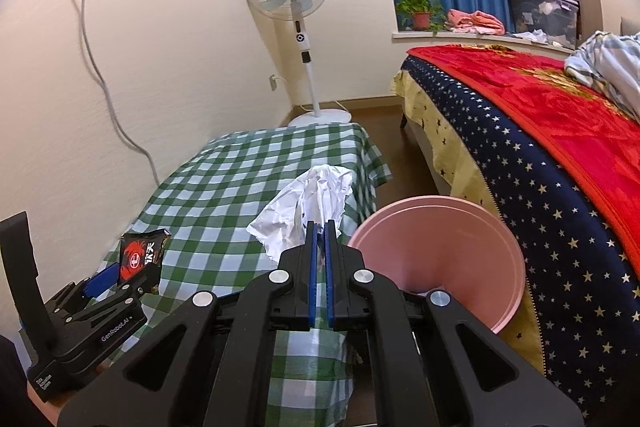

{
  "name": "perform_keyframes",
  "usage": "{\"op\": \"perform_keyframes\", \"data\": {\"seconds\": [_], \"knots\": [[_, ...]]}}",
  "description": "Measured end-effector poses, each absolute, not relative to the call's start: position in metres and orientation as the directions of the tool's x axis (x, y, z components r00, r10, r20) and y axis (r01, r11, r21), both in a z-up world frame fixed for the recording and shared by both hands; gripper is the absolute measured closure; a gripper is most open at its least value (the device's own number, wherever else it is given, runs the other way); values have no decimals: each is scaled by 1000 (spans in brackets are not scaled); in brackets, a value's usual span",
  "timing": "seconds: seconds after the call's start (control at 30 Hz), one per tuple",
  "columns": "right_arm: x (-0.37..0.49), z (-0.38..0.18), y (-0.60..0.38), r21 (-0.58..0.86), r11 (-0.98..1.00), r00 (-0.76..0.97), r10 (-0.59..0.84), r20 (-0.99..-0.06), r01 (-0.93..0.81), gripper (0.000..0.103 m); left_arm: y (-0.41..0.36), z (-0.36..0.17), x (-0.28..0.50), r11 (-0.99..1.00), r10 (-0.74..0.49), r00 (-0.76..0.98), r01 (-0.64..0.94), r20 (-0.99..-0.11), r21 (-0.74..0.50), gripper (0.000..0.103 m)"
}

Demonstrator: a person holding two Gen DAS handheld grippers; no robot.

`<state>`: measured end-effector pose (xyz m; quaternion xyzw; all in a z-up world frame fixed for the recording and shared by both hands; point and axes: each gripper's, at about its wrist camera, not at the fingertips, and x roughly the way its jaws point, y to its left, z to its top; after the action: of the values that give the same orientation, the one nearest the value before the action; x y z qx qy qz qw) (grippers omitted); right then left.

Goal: Collect trash
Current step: 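Carry the white tissue and black snack packet over the pink wastebasket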

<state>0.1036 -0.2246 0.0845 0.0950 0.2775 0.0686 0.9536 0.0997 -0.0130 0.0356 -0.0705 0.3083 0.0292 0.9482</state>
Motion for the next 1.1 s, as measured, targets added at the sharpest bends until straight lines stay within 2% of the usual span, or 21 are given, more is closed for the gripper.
{"op": "perform_keyframes", "data": {"seconds": [0.53, 1.1], "knots": [[108, 73, -263, 249, 968, 842, 123, -525, 13, 99, -43, 27, 117, 991, -37, 808, -44, -587, -123, 41], [117, 58, -313, 235, 959, 837, -3, -548, 157, 99, -103, 20, 141, 985, -162, 823, 98, -545, -145, 41]]}}
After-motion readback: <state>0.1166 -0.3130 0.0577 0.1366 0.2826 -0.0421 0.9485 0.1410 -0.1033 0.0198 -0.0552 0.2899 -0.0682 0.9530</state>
